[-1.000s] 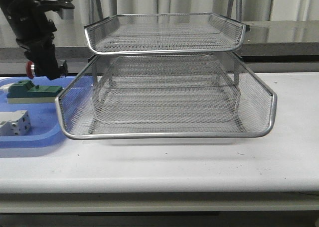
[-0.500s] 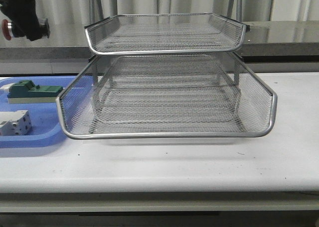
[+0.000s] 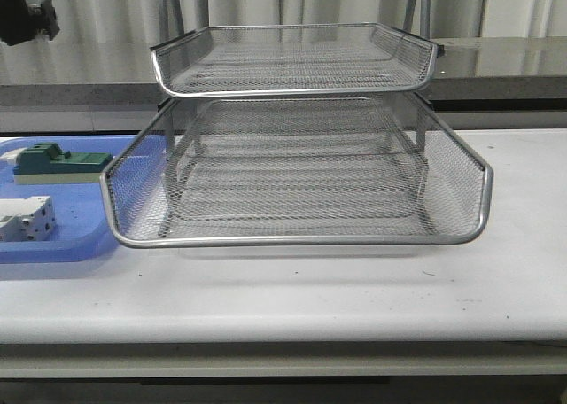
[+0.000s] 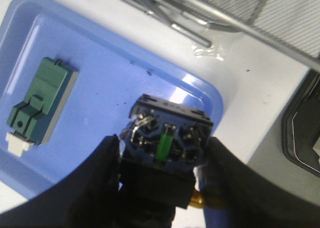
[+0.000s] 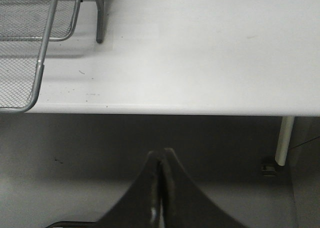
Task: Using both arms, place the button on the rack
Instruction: 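Lift the red push button out of the tray with the left gripper, then lower the push button into the pulled-out middle tier and open the left gripper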
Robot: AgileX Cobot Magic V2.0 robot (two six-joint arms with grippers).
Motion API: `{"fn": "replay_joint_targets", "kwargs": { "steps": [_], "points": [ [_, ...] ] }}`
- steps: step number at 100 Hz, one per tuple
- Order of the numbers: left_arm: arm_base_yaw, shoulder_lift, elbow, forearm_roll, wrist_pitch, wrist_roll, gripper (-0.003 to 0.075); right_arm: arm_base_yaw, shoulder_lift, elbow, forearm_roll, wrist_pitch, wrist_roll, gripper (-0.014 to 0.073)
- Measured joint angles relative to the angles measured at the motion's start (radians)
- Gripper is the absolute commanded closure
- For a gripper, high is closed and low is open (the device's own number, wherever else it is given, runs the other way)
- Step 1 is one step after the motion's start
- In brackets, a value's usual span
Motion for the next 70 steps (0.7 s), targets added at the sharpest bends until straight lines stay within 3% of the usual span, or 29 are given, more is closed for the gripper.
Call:
{"fn": "replay_joint_targets", "kwargs": {
  "steps": [37,70],
  "points": [
    [-0.220,-0.054,0.093,-0.090,0.001,-0.011,0.0741,0.000,0.000,0.000,0.000,0.002,0.000,0.0662],
    [-0.362,0.040,0.095,-0.143,-0.050,-0.013,0.0741,0.000,0.000,0.000,0.000,0.002,0.000,0.0662]
  ]
}}
